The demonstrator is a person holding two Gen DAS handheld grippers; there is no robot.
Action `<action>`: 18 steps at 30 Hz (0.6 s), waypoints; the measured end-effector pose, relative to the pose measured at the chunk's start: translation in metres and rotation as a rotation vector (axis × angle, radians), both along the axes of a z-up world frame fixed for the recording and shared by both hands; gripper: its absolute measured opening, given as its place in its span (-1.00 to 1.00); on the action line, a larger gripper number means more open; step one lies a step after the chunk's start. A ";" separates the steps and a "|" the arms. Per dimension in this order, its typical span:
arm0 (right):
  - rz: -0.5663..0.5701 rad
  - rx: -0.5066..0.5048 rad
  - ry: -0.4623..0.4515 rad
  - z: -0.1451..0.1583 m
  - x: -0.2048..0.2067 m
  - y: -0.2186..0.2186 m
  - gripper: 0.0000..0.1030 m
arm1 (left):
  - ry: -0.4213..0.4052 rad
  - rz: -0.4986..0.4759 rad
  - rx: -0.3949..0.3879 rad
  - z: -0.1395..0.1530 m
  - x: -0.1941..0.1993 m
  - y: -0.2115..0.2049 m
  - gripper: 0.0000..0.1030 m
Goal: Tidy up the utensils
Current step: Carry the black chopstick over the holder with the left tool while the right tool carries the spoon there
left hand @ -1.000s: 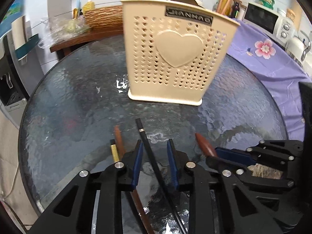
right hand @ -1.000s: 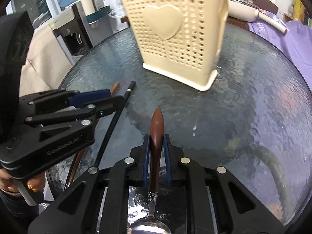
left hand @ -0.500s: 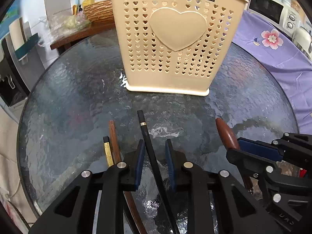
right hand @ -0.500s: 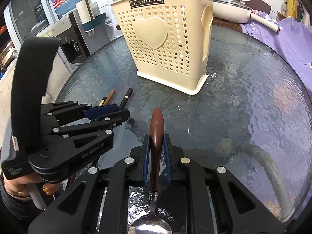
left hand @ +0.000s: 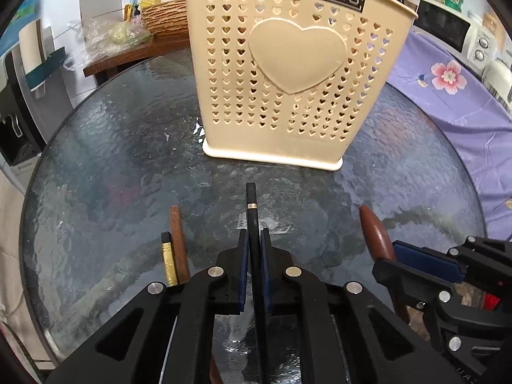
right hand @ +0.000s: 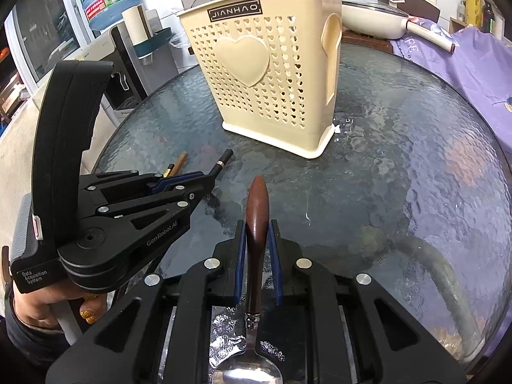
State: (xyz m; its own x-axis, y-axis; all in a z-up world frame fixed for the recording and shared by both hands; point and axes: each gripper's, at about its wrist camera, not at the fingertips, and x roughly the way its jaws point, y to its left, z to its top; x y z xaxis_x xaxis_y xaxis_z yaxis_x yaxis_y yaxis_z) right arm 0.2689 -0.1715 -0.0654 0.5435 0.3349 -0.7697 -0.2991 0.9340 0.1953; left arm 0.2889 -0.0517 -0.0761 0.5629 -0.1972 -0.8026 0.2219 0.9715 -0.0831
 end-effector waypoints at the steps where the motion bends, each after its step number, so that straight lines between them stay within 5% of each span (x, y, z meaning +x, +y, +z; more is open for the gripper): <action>1: 0.001 0.005 -0.003 0.001 0.000 0.000 -0.70 | -0.007 -0.002 -0.011 0.002 -0.001 0.000 -0.86; 18: 0.018 0.161 -0.155 0.050 -0.015 -0.025 -0.71 | -0.207 -0.043 -0.174 0.079 -0.043 0.009 -0.87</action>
